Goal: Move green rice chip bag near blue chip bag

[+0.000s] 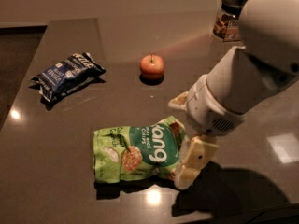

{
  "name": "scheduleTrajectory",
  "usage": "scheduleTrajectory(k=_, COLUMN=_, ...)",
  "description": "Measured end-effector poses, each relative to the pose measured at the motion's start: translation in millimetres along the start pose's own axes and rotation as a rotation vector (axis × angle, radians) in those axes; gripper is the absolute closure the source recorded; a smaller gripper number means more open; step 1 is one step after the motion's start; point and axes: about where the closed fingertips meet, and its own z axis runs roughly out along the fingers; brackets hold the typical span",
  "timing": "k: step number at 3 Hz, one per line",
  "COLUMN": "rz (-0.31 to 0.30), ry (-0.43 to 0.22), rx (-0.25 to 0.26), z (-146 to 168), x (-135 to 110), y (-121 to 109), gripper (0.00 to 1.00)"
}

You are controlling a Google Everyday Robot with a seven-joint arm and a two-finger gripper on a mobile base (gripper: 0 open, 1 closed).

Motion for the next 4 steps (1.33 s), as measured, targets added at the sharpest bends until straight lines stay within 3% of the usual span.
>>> scheduleTrajectory(k=1, rz=-0.039, ry=-0.007, rx=-0.028, z=31.1, x=-28.8, y=13.7, gripper=0.0)
scheduleTrajectory(k=3, rz=-0.047, ry=-0.008, rx=-0.012, z=46.3, x=-65.0, y=10.1, gripper=0.45)
scheduleTrajectory(k=4, rz=-0.072, ry=0.002, rx=0.015, z=39.0, x=-86.1, y=-1.0, gripper=0.76)
